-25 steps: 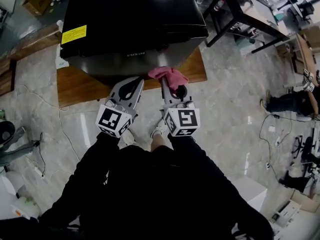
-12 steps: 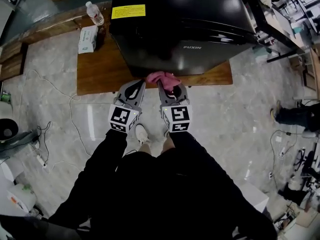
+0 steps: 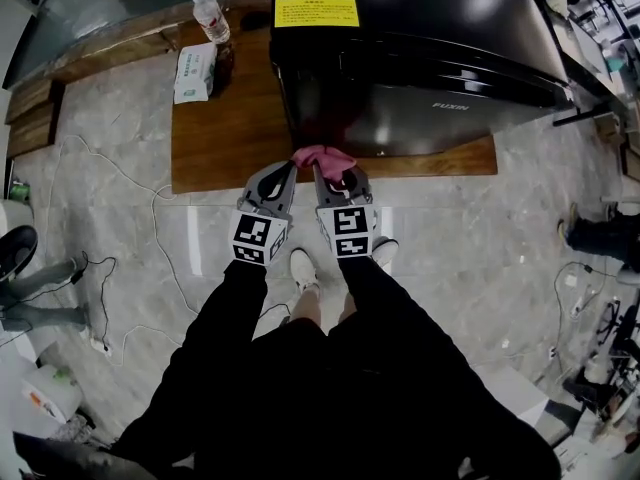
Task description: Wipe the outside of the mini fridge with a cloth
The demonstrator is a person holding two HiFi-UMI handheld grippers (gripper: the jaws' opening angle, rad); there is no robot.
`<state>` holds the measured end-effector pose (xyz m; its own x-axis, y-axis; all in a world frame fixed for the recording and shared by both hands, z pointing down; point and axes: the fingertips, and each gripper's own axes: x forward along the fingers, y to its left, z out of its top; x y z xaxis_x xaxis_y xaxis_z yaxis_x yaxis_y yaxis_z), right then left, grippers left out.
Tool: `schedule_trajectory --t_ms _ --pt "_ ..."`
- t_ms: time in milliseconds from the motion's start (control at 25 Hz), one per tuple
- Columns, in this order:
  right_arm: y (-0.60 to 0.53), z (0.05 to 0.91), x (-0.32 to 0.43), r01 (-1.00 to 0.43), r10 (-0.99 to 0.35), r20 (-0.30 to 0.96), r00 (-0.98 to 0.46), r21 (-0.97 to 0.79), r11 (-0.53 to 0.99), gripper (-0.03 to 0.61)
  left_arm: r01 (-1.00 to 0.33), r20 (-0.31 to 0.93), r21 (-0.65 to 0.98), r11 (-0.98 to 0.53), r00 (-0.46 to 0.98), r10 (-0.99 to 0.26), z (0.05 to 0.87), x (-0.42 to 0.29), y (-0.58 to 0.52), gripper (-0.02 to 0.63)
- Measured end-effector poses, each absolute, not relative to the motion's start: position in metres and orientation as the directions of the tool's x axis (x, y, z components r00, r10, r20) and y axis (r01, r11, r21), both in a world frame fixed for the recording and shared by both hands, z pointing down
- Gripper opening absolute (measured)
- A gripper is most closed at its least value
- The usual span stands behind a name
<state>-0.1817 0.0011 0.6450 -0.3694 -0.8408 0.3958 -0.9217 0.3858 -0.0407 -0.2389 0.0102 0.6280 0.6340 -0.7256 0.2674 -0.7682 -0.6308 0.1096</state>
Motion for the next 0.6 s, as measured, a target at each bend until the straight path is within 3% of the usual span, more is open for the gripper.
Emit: schedule_trajectory --t_ms 600 --pt "-0.018 0.662 -0.155 -0.955 -0.849 0.439 -0.294 -0.095 0.282 0.121 -0.730 0.280 0.135 -0.670 0.677 -0.681 0.648 -0.206 0.004 0.006"
